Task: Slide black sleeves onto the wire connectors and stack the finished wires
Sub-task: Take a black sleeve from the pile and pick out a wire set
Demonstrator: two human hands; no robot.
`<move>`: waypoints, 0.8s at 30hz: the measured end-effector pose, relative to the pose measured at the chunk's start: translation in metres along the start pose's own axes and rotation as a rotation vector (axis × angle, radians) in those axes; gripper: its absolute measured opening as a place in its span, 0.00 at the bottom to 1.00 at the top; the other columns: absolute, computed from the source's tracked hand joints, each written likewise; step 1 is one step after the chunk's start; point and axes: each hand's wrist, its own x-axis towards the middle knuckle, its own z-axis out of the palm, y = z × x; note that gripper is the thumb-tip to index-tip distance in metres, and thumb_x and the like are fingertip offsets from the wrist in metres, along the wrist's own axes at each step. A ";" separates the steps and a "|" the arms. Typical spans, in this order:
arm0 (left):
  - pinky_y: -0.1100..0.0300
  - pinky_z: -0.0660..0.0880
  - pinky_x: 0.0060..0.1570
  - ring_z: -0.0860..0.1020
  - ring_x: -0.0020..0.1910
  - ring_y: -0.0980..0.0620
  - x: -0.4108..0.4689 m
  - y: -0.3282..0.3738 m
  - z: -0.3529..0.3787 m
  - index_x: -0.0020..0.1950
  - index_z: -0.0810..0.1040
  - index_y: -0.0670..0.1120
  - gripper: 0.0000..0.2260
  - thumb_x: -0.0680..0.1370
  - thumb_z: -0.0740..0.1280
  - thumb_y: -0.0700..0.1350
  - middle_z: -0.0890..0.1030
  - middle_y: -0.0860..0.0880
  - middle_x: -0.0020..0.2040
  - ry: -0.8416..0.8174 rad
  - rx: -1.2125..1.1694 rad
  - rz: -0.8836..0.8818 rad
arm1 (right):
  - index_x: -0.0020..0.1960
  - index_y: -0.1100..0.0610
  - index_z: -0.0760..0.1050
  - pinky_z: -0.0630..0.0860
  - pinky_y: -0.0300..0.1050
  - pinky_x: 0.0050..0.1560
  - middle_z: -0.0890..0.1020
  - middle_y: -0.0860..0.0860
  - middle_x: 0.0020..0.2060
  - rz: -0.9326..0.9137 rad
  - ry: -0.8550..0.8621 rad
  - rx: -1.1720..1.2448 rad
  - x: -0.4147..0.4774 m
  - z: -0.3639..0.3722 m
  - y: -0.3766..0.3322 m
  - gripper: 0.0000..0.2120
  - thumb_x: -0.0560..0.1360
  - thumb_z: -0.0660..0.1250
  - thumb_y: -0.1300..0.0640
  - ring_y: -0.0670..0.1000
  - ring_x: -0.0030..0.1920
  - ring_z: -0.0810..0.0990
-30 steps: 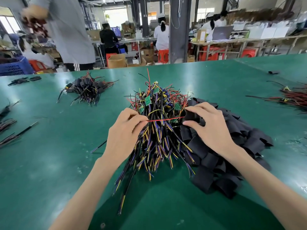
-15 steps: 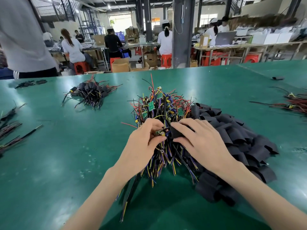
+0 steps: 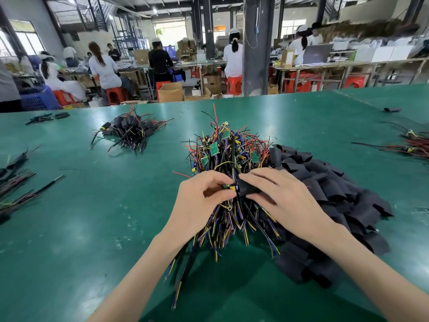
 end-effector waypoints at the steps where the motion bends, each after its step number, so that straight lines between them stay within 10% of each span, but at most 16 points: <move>1: 0.56 0.77 0.45 0.80 0.37 0.54 0.000 -0.001 0.000 0.42 0.81 0.54 0.11 0.70 0.74 0.37 0.81 0.51 0.41 0.007 0.014 0.010 | 0.61 0.59 0.77 0.77 0.49 0.49 0.81 0.53 0.52 -0.001 -0.012 0.016 0.000 0.000 0.000 0.18 0.72 0.72 0.59 0.55 0.50 0.81; 24: 0.64 0.77 0.39 0.81 0.34 0.55 0.000 -0.002 0.000 0.56 0.74 0.55 0.26 0.67 0.74 0.31 0.83 0.51 0.42 0.039 -0.155 -0.142 | 0.58 0.62 0.79 0.79 0.49 0.42 0.82 0.55 0.50 -0.062 -0.011 -0.027 0.000 -0.001 -0.013 0.20 0.67 0.76 0.61 0.56 0.46 0.82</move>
